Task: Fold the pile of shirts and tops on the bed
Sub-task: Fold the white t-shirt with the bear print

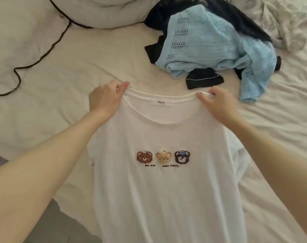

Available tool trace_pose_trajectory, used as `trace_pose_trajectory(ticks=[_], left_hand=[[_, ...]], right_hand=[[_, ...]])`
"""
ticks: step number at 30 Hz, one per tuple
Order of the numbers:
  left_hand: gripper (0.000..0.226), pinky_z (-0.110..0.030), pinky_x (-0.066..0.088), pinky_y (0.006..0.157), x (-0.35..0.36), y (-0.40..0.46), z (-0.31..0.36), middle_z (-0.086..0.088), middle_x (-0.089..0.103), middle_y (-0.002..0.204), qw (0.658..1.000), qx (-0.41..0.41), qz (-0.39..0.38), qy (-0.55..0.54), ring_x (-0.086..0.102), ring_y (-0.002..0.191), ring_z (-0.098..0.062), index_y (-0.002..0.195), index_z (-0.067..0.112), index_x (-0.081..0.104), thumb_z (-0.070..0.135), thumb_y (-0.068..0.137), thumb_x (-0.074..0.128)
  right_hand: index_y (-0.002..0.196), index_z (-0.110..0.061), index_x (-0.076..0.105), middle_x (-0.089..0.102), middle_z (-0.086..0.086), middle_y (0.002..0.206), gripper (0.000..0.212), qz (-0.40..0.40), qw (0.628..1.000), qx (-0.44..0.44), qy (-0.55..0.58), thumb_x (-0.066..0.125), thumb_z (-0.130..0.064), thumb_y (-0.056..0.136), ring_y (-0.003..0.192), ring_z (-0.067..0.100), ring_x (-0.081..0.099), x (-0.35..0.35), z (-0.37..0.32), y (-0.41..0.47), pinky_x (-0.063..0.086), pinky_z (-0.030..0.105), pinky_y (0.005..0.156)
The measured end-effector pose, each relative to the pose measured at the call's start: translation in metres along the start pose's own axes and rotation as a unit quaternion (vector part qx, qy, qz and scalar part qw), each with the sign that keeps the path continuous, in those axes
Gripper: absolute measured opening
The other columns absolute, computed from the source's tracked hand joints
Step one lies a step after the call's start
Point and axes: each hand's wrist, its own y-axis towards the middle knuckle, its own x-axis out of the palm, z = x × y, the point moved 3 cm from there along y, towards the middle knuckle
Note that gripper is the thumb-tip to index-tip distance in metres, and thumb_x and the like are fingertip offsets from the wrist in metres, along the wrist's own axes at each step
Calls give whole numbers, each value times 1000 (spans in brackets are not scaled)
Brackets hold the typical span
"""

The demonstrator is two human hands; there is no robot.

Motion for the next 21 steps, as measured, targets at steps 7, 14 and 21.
trace_pose_trajectory(ticks=[7,14,21], left_hand=[[45,-46,36,98,67,6,-18,-10,48,131,985,31,-154,-77,46,119,-30,133,14,39,42,99,34],[43,-42,37,102,70,-47,-124,-16,45,132,972,-79,-125,-180,46,120,-29,136,7,39,24,97,45],[41,-24,41,64,77,-89,-187,-1,59,111,860,-258,-217,-383,53,78,-12,125,13,51,34,90,60]], right_hand=[[126,-10,50,52,10,130,45,21,992,48,-113,50,-40,93,124,30,42,53,30,-13,31,44,99],[135,-9,47,41,14,146,54,-42,986,-102,-128,33,-37,91,137,32,36,122,-26,-116,23,57,110],[130,-20,49,48,10,141,51,-215,942,-162,-202,36,-43,87,129,30,47,195,-76,-214,35,61,100]])
